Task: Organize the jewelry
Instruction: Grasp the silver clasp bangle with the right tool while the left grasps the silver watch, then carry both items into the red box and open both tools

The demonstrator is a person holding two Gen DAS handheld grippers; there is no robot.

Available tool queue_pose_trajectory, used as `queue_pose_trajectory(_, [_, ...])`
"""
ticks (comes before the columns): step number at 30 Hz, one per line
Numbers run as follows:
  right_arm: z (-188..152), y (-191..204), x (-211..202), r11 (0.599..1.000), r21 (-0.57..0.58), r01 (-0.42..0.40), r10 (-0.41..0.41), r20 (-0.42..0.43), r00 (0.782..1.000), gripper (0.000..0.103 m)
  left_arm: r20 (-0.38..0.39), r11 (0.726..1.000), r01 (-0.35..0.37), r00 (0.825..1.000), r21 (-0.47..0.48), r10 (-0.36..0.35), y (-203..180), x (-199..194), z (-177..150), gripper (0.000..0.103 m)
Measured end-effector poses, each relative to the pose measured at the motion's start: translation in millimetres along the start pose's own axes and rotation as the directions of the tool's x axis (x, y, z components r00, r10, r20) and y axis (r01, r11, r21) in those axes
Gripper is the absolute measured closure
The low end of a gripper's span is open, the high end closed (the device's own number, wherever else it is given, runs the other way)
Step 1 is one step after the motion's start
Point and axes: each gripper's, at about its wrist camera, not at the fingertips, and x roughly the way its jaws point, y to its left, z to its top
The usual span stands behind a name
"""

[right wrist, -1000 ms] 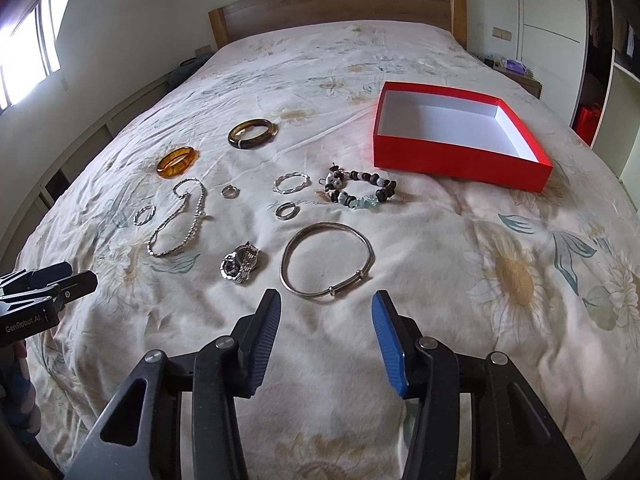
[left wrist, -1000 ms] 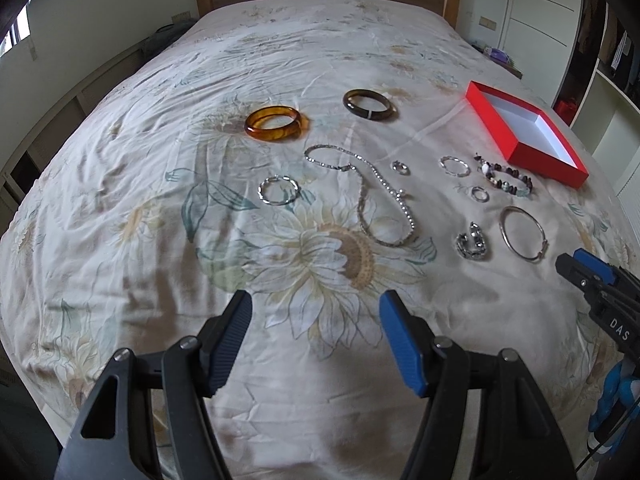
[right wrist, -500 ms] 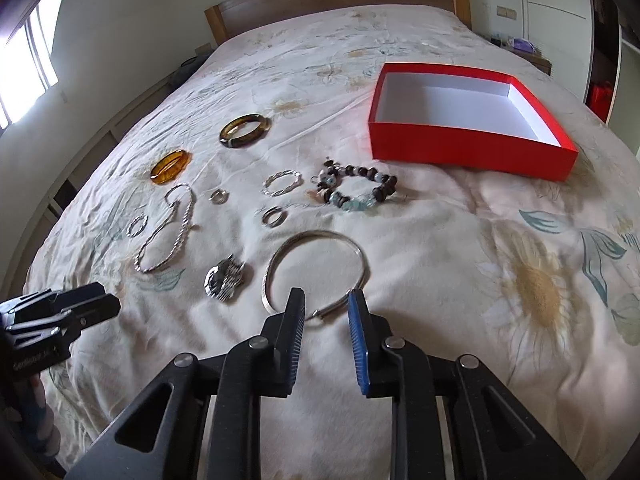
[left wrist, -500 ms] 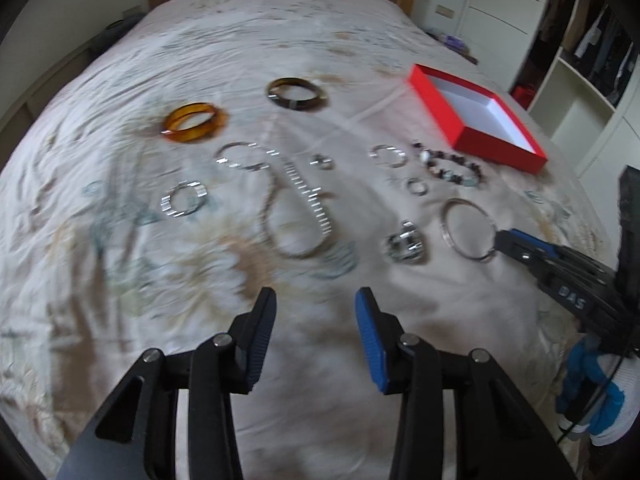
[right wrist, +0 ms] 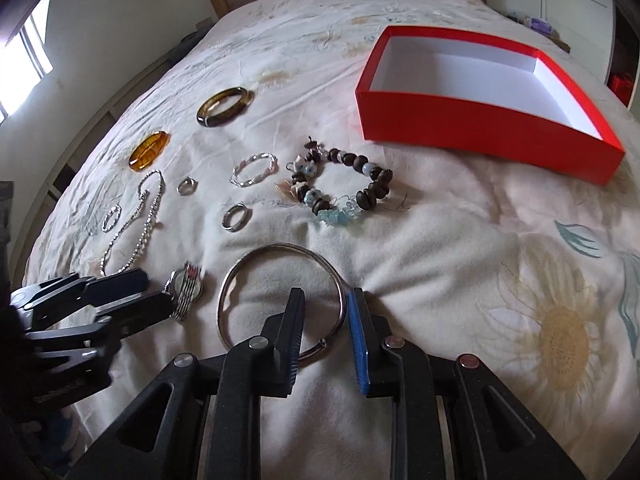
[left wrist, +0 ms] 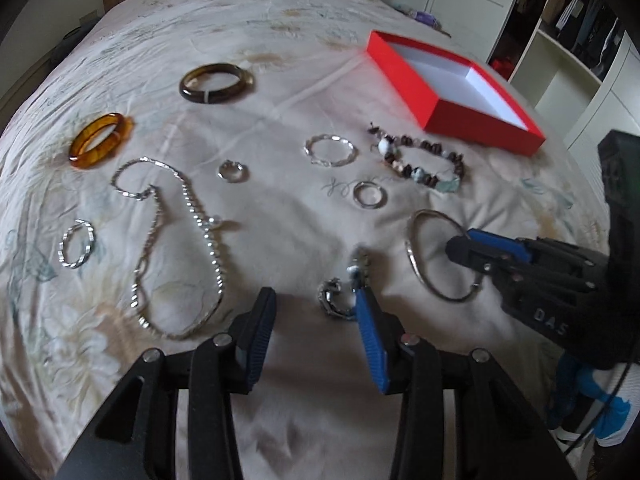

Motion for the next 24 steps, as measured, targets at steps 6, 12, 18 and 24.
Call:
queue_pose_trajectory(6, [-0.6, -4.5, 3.4, 1.0, -0.029, -0.006, 0.006, -0.002, 1.0, 0.093, -0.008, 1.0, 0.022, 1.0, 0.023, -0.021, -5.6, 15.8, 4.6, 0.064])
queue_pose_trajectory(12, [-7.0, -6.4, -12.4, 1.0, -0.027, -0.005, 0.006, 0.031, 1.0, 0.096, -0.009, 0.999, 0.05, 0.999, 0.008, -0.05, -4.8, 21.5, 7.9, 0.092])
queue_pose_trajectory(18, [-10.8, -4.7, -36.1, 1.0, -0.018, 0.009, -0.008, 0.074, 0.997, 0.098, 0.018, 0.997, 0.082, 0.997, -0.016, -0.081, -1.7, 0.3, 5.1, 0.094])
queue_pose_trajectory(24, [-0.9, 1.7, -62.8, 0.999, -0.028, 0.029, -0.025, 0.136, 0.99, 0.099, 0.078, 0.996, 0.089, 0.993, 0.003, -0.089, -4.7, -34.5, 9.6, 0.094])
